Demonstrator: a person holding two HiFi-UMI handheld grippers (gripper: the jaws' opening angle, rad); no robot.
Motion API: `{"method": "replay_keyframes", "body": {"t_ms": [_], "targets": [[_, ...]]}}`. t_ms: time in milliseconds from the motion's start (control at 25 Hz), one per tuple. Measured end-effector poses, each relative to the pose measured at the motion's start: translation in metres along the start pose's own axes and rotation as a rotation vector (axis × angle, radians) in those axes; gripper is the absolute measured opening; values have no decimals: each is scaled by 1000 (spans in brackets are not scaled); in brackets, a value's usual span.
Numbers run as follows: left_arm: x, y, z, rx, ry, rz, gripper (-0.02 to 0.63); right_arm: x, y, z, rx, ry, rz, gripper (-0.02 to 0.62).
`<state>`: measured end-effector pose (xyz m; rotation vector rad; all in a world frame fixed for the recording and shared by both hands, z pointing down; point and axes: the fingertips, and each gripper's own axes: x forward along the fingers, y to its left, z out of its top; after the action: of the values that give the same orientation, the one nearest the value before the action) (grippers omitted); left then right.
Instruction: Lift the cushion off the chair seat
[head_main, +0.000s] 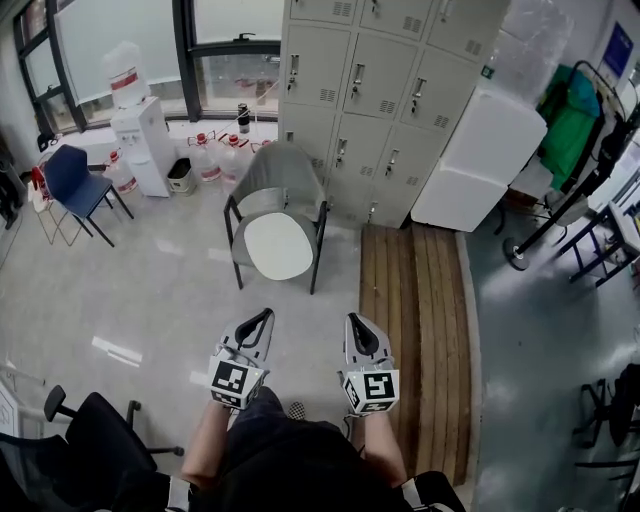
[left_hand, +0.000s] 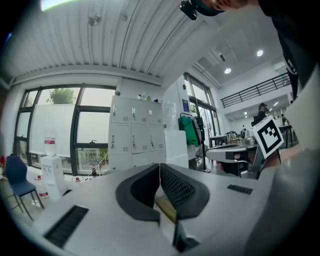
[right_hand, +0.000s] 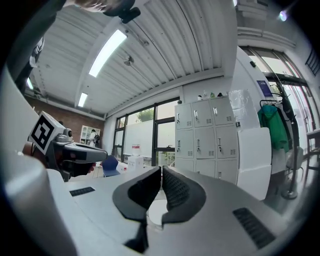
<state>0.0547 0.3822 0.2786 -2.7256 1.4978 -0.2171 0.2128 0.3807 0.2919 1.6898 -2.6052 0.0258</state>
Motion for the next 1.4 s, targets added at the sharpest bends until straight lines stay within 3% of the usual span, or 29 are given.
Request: {"method": "replay_keyframes", "body": {"t_ms": [280, 560, 1000, 1400], "targets": [[32, -16, -1, 1, 5, -51, 20, -15, -42, -4, 5, 9, -79, 31], [80, -7, -11, -4, 22, -78, 20, 10, -69, -20, 9, 31, -104, 31], [198, 37, -16, -23, 58, -102, 20, 120, -135, -26, 25, 58, -95, 31], [283, 109, -30, -90, 92, -14, 20, 230, -173, -28, 15, 101, -15, 31]]}}
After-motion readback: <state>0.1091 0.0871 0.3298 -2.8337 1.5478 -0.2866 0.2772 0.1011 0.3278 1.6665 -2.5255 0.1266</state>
